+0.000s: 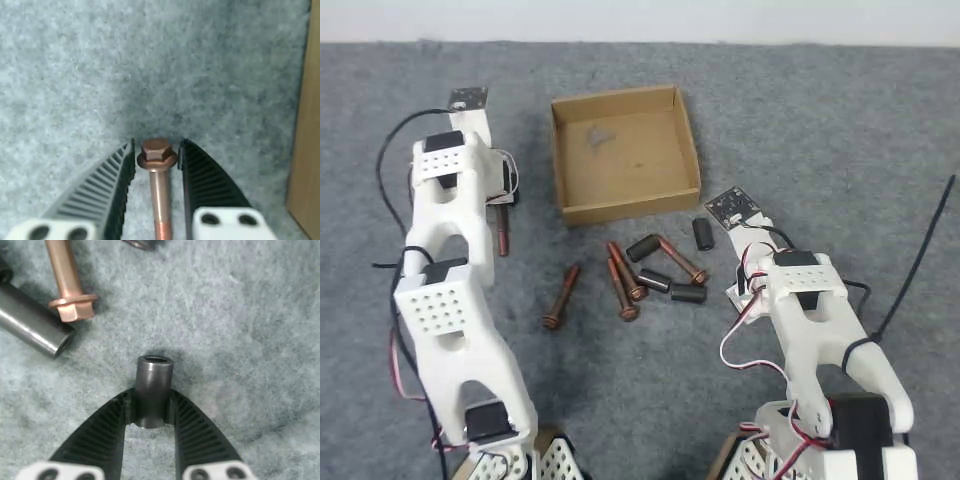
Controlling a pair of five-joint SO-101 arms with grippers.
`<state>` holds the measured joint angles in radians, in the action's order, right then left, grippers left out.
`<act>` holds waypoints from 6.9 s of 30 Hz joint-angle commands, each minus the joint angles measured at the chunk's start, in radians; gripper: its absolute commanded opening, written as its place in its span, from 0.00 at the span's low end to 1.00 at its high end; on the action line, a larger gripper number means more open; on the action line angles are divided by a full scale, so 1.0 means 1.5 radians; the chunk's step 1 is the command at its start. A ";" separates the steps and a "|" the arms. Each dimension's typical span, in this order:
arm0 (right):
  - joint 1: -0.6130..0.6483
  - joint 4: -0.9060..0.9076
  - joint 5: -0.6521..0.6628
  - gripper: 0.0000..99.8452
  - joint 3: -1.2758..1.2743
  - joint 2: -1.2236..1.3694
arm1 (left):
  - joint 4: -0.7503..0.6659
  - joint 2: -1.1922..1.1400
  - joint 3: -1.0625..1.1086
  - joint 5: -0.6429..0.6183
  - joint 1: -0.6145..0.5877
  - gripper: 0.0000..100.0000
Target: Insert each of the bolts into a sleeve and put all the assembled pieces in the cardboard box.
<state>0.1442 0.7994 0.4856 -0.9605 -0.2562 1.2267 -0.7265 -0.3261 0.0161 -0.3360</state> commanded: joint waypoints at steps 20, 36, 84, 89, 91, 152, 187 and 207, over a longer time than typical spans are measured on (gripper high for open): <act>-0.011 -0.008 0.013 0.01 0.026 -0.003 | 0.055 0.010 -0.025 -0.009 -0.005 0.13; -0.012 -0.008 0.013 0.01 0.026 -0.003 | 0.052 0.007 -0.037 -0.008 0.026 0.01; -0.007 -0.620 -0.068 0.01 0.028 0.006 | -0.298 0.408 0.523 -0.117 0.020 0.01; 0.001 -0.805 -0.065 0.01 0.042 0.087 | -0.325 0.407 0.535 -0.117 0.020 0.01; 0.005 -0.861 -0.066 0.01 0.061 0.135 | -0.329 0.407 0.539 -0.117 0.020 0.01; 0.316 -1.680 -0.301 0.01 -0.472 0.212 | -0.352 0.407 0.541 -0.117 0.020 0.01; 0.315 -1.647 -0.301 0.01 -0.478 0.214 | -0.382 1.025 0.700 -0.121 0.203 0.01; 0.323 -1.647 -0.304 0.01 -0.478 0.214 | -0.588 1.301 0.952 -0.287 0.368 0.01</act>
<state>0.6076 -1.6786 0.0115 -1.6479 0.1151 0.4672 1.1347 1.0441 -0.4012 0.1887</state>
